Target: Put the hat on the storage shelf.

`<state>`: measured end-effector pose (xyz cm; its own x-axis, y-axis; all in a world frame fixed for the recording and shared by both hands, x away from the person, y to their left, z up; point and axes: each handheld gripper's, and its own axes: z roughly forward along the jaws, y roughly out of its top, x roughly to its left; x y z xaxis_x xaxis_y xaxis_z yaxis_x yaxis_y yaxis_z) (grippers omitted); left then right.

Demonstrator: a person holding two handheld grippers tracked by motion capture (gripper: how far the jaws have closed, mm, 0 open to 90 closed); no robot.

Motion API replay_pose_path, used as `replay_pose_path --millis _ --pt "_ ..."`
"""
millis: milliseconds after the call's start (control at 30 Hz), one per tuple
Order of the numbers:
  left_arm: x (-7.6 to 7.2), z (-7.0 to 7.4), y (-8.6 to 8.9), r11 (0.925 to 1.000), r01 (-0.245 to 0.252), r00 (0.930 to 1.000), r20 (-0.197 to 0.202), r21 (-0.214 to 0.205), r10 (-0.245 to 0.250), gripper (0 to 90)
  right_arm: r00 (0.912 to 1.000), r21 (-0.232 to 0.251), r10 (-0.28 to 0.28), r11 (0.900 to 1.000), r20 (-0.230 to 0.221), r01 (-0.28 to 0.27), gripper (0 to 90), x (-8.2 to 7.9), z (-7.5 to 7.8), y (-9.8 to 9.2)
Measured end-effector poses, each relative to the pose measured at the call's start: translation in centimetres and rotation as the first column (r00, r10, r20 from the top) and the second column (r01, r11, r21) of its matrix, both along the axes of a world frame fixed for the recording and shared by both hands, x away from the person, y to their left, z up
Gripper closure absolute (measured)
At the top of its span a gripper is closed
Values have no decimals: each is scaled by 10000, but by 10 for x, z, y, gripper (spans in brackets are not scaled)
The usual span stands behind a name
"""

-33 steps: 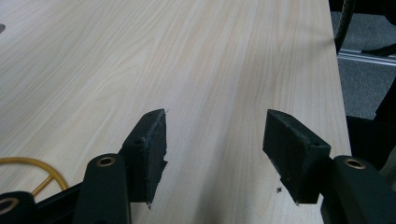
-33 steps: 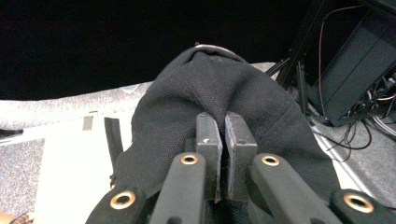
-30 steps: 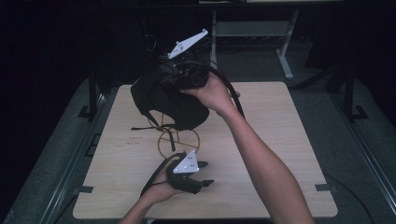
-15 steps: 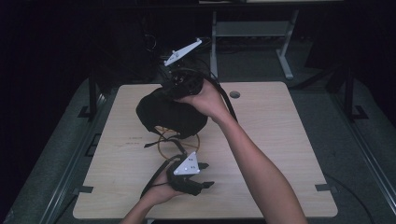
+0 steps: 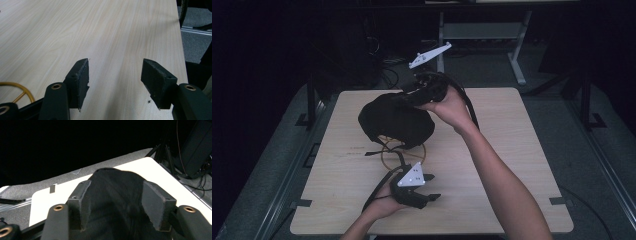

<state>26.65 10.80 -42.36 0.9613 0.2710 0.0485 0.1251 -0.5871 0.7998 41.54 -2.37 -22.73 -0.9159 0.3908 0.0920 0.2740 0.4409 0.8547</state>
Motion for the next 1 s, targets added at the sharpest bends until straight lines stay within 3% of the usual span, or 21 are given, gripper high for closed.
replay_pose_path --millis 500,1000 --pt "1 -3 0 9999 -30 10000 -17 138 30 371 9987 260 -443 9987 -247 449 317 -5 -9 -35" --pt "1 -5 0 9999 -165 9998 -69 15 165 363 9962 281 -717 9969 -489 731 285 -13 -22 -68"
